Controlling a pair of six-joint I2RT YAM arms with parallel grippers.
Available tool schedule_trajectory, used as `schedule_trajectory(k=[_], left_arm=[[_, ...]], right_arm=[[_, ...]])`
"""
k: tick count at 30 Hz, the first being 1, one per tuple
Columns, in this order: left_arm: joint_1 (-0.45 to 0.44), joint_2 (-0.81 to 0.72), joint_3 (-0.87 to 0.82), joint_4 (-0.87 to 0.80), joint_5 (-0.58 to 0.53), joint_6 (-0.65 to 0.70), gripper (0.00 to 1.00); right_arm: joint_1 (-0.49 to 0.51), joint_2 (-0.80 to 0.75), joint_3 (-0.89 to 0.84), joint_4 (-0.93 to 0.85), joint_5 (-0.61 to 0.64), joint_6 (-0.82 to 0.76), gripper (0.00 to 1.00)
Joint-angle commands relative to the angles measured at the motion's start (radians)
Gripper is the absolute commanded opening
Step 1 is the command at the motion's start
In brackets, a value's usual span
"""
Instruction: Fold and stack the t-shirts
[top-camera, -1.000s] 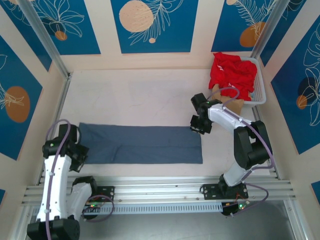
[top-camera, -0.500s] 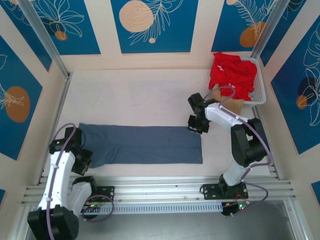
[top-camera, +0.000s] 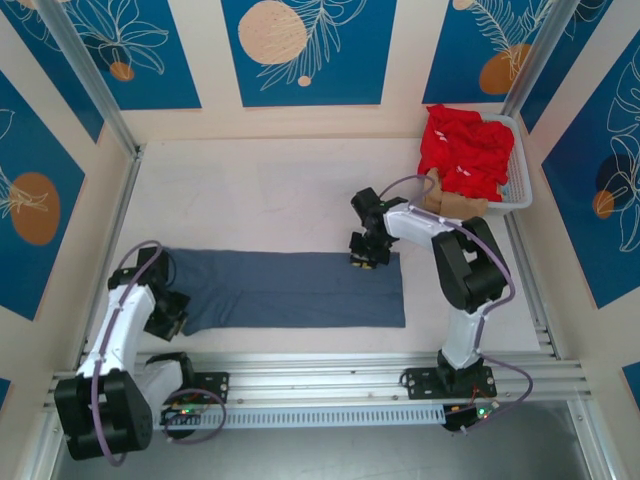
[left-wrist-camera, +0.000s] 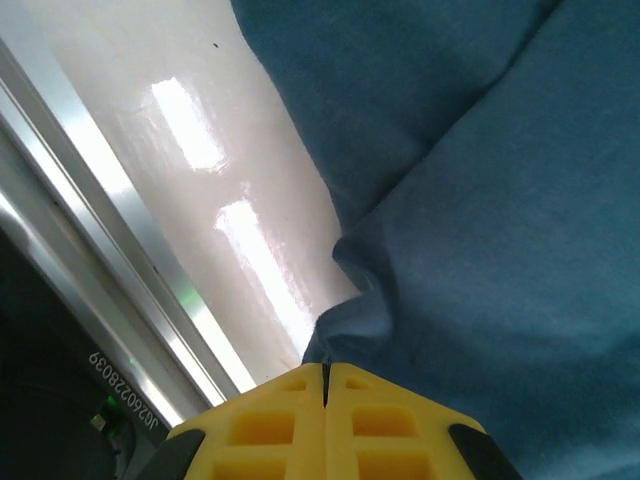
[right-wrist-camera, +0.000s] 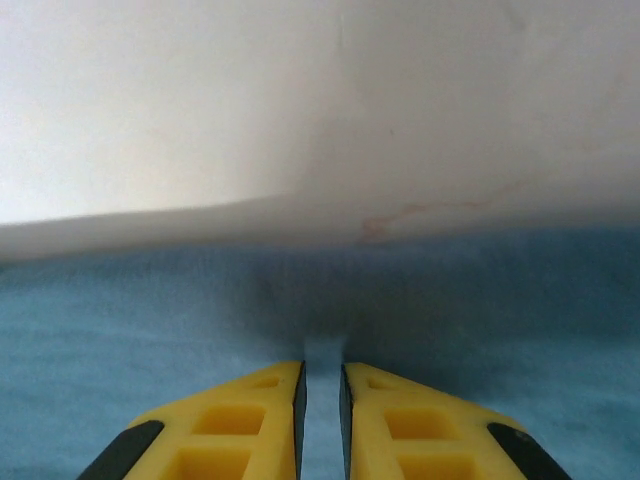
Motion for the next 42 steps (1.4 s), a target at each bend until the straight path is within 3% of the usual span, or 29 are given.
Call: schedule_trajectory(k=[1,14,18,22,26,29,30,34,37,42], left_arm=[[0.002,0.065,-0.024,0.087,0.024,0.005,0.00],[-0.006,0.481,0.109,0.430,0.161,0.052,0.00],[-0.022,0.606,0.255,0.392,0.183,0.080,0.00],[-0.026,0.593,0.317,0.306,0.141,0.066,0.00],[-0.028,0.513,0.303,0.202,0.094,0.050,0.02],[-0.048,0.391,0.295,0.144,0.040,0.048,0.33],[-0.067,0.348,0.302,0.126,0.017,0.054,0.37],[-0.198,0.278,0.328,0.205,0.043,0.182,0.35],[-0.299,0.355,0.363,0.269,0.095,0.347,0.27],[-0.405,0.536,0.427,0.293,0.105,0.548,0.29]], right_arm=[[-0.017,0.075,0.075,-0.069,-0.018,0.042,0.18],[-0.176,0.284,0.389,-0.205,-0.008,0.126,0.18],[-0.205,0.319,0.463,-0.233,-0.012,0.155,0.18],[-0.199,0.294,0.481,-0.231,-0.023,0.167,0.18],[-0.170,0.208,0.442,-0.200,0.011,0.152,0.25],[-0.152,0.137,0.402,-0.180,0.028,0.128,0.29],[-0.146,0.116,0.387,-0.175,0.030,0.117,0.29],[-0.123,-0.001,0.257,-0.043,-0.062,0.027,0.30],[-0.104,-0.109,0.115,0.136,-0.228,-0.063,0.31],[-0.091,-0.308,-0.108,0.357,-0.427,-0.082,0.36]])
